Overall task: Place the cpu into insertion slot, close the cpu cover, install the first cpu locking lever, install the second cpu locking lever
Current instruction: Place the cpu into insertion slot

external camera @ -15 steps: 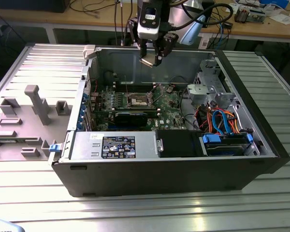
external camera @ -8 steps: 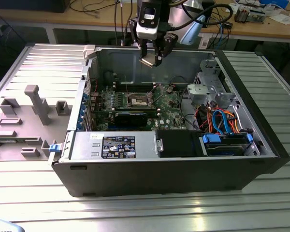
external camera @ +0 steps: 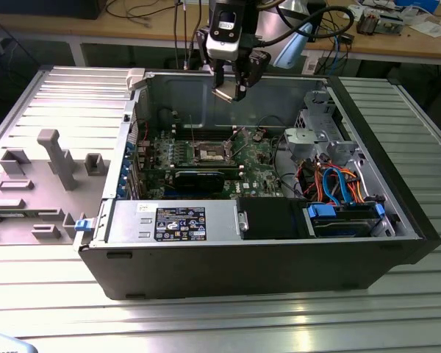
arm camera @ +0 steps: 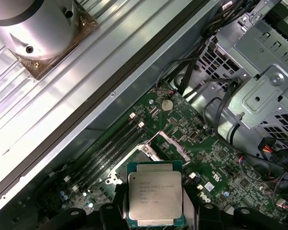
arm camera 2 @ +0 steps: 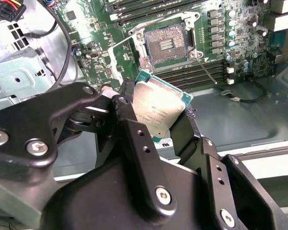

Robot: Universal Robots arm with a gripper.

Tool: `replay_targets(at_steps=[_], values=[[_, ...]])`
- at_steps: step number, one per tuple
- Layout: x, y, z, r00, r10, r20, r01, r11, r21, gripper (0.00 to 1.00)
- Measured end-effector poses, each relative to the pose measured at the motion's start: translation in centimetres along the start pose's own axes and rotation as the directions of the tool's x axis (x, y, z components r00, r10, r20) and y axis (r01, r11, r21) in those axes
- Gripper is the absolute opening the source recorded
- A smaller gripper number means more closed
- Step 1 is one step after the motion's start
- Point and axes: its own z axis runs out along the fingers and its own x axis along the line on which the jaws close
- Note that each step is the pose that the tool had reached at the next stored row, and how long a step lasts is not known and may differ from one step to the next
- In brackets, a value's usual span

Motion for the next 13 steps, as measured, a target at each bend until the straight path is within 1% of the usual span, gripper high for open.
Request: replay_targets(at_steps=[13], values=[[0.0,0.0,0.0,0.9998,0.018,0.0017,-0.018,0.9998,-0.0003,0.55]])
